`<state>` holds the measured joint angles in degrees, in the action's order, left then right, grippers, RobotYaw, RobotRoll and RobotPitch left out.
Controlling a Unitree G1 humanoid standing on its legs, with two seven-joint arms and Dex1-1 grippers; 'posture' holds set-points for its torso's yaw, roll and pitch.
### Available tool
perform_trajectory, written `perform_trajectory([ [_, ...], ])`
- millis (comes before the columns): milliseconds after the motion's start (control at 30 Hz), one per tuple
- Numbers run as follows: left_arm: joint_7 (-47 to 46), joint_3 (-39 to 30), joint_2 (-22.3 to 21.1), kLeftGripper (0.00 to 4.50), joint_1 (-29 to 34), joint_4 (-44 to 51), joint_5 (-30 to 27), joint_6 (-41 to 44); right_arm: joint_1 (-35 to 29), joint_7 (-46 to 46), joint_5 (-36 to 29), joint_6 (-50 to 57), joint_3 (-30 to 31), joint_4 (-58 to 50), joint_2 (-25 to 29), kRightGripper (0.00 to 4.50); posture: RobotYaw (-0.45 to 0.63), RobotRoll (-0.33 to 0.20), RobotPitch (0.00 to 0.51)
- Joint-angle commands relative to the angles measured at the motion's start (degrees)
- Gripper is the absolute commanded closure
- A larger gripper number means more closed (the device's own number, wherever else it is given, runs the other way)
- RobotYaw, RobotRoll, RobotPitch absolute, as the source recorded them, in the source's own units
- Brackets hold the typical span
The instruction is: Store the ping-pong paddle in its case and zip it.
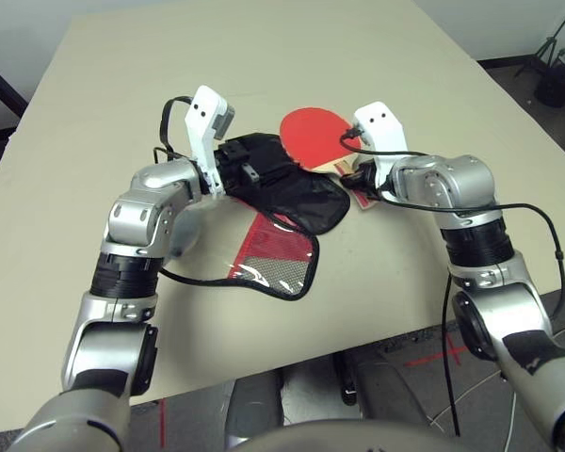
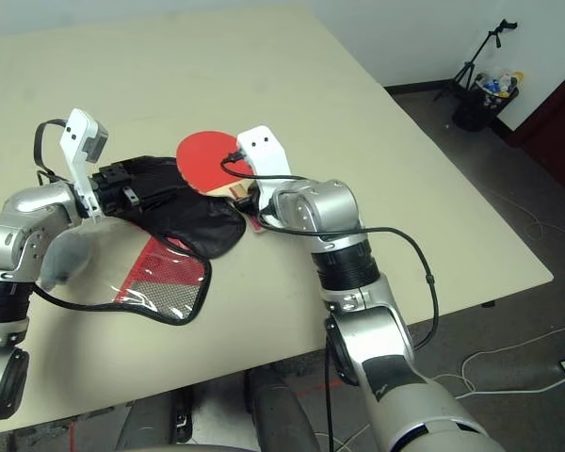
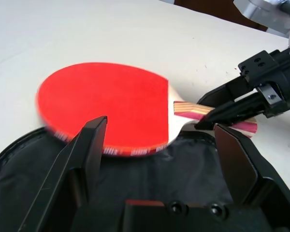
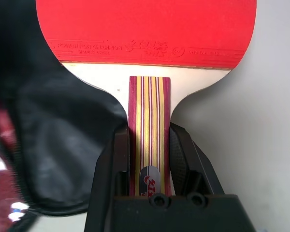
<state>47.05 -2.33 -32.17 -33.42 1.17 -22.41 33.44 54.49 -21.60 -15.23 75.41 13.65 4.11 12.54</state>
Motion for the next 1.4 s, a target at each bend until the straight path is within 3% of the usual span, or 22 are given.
perform_trajectory([
  [33,-0.58,-0.65,-0.75,0.00,1.39,2.00,-0.61,1.34,2.38,-2.01,-0.96,0.69,2.71,-1.05,-1.24,3.35,-0.02,0.000,0.137],
  [667,-2.44,-1.34,-0.73,0.00,2.05,2.63,-1.06,1.95,1.82,-0.21,1.52,-1.33,3.01,6.97,-7.71,3.35,0.00,0.000,0.140],
  [1400,-2.70,-1.26,-0.30,0.00,2.33,1.99,-0.94,1.56,1.28,-0.40,2.75,-2.69,3.46,9.17,-9.31,3.35,0.01,0.000,0.144],
])
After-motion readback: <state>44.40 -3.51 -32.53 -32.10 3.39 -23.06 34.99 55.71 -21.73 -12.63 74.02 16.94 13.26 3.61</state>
